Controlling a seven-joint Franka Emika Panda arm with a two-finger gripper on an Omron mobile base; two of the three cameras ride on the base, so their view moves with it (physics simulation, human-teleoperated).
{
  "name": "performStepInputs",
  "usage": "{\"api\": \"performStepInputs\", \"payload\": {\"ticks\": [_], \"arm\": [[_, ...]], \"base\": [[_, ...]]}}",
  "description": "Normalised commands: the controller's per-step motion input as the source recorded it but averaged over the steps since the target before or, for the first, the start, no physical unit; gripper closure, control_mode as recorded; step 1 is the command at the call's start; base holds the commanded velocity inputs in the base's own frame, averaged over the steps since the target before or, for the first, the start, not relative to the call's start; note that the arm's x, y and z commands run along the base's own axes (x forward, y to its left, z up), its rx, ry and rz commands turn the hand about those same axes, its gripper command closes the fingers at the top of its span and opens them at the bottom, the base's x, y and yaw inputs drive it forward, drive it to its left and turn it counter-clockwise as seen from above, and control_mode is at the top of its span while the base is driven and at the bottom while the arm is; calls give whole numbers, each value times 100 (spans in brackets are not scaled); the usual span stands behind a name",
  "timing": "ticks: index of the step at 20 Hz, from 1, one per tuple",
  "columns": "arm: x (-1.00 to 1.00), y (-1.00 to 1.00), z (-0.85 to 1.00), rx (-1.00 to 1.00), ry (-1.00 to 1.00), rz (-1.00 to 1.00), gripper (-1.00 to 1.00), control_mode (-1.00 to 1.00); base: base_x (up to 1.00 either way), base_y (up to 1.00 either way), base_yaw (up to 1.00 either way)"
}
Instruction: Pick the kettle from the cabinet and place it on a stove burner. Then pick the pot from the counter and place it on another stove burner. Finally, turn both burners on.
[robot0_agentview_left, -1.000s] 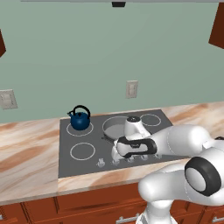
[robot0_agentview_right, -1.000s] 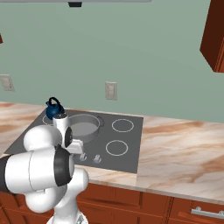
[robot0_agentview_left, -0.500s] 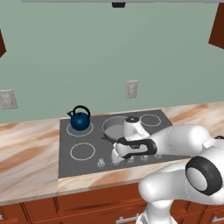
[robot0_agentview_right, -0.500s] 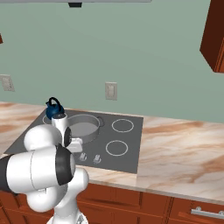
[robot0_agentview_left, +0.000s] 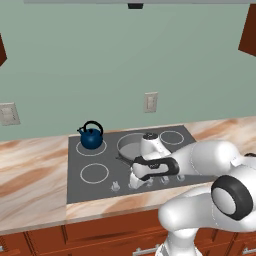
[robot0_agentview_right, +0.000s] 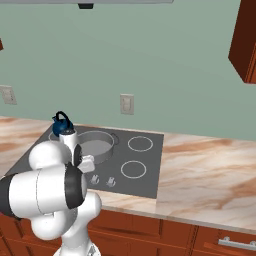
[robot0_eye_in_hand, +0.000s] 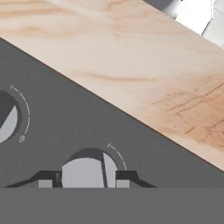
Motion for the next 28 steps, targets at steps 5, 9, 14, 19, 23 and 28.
{"api": "performStepInputs", "payload": {"ticks": [5,9,14,19,23,28], "arm": [[-10,0,-33,0,-6,21,100,-100],[-8,0,-35,0,-6,20,100,-100],[-2,0,-33,0,-5,18,-100,-100],[-4,0,-5,0,-3,9,-100,-100],[-5,0,3,0,0,3,-100,-100],[-2,0,21,0,0,2,-100,-100]], "base": [[0,0,0],[0,0,0],[0,0,0],[0,0,0],[0,0,0],[0,0,0]]}}
